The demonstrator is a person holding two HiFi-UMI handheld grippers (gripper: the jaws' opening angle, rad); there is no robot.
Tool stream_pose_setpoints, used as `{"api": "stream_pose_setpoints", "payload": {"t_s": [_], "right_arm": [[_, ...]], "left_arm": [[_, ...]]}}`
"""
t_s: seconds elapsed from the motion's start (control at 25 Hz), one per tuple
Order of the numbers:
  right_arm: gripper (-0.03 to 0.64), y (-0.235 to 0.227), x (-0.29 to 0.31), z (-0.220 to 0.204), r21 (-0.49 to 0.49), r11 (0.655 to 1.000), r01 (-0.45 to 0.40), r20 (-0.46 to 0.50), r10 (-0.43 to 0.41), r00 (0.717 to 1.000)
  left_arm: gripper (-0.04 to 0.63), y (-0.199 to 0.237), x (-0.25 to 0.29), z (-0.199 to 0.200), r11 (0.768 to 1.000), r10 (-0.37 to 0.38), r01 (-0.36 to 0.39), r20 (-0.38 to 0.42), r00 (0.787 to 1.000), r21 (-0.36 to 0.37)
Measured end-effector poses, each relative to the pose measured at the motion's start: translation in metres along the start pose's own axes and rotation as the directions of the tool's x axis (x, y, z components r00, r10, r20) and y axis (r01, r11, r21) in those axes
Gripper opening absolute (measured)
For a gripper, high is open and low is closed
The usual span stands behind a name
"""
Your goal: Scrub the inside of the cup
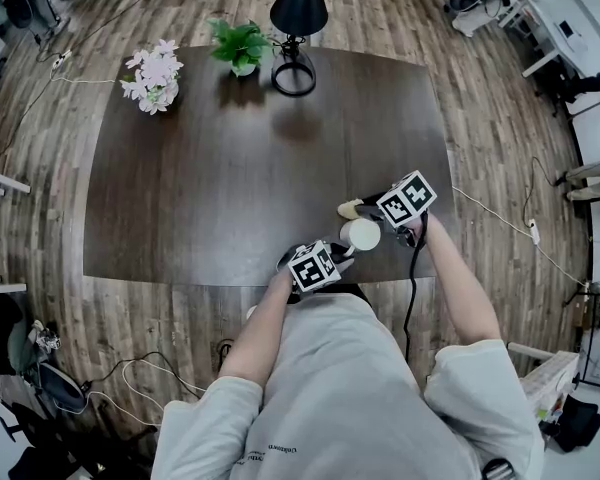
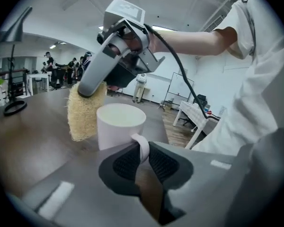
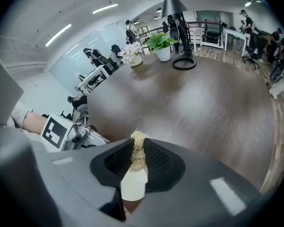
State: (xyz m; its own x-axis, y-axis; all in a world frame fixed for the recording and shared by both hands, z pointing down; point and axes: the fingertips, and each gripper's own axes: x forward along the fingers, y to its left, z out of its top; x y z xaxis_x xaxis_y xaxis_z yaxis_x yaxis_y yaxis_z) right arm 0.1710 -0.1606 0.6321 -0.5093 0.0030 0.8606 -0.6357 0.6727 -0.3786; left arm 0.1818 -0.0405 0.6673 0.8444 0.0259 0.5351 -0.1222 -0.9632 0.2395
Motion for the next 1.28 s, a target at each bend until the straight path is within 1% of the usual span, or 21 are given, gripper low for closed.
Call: {"api": "stream_pose_setpoints", "payload": {"t_s": [0.08,0.12,0.24,0.32,0.48,0.68,0.96,1.08,1.2,1.28], "right_arm": [[0.086,0.002,0.001,0.001,-0.003,1.000,-0.003,-0.024,0.003,1.000],[0.086,0.004,0.002,0.000,-0.008,1.000,-0.012,-0.041,0.012,0.999],[0.087,0.012,0.005,-0.005,-0.027,0.999,-0.035,-0.093,0.032,0.995],[0.087,0.016,0.009,-0.008,-0.032,0.999,-0.036,-0.121,0.032,0.992],[0.086,0.022,0.023,-0.010,-0.039,0.999,-0.021,-0.166,0.015,0.986],[0.087,0.029,0.037,-0.010,-0.023,1.000,-0.017,-0.204,0.012,0.979],[0.087,0.023,0.042,-0.013,-0.003,0.999,-0.033,-0.210,0.031,0.977],[0.087,0.014,0.038,-0.016,0.002,1.000,-0.017,-0.212,0.017,0.977],[0.087,0.007,0.034,-0.022,0.008,1.000,-0.002,-0.218,0.003,0.976],[0.087,0.005,0.030,-0.027,0.009,1.000,0.004,-0.220,-0.002,0.976]], "left_arm": [[0.061,0.017,-0.008,-0.001,0.996,0.081,-0.081,0.010,0.997,-0.034],[0.064,0.028,-0.013,-0.002,0.990,0.131,-0.130,0.012,0.991,-0.055],[0.066,0.054,-0.024,-0.005,0.960,0.265,-0.263,0.007,0.964,-0.092],[0.064,0.061,-0.027,-0.006,0.946,0.311,-0.309,0.003,0.950,-0.093],[0.058,0.064,-0.027,-0.007,0.939,0.336,-0.336,-0.002,0.942,-0.077],[0.052,0.067,-0.027,-0.008,0.931,0.360,-0.360,-0.015,0.933,-0.061],[0.049,0.067,-0.027,-0.009,0.929,0.363,-0.363,-0.013,0.932,-0.066],[0.048,0.068,-0.027,-0.008,0.928,0.368,-0.368,-0.014,0.930,-0.063],[0.044,0.071,-0.029,-0.010,0.921,0.384,-0.385,-0.014,0.923,-0.068],[0.040,0.073,-0.031,-0.011,0.912,0.403,-0.403,-0.015,0.915,-0.080]]}}
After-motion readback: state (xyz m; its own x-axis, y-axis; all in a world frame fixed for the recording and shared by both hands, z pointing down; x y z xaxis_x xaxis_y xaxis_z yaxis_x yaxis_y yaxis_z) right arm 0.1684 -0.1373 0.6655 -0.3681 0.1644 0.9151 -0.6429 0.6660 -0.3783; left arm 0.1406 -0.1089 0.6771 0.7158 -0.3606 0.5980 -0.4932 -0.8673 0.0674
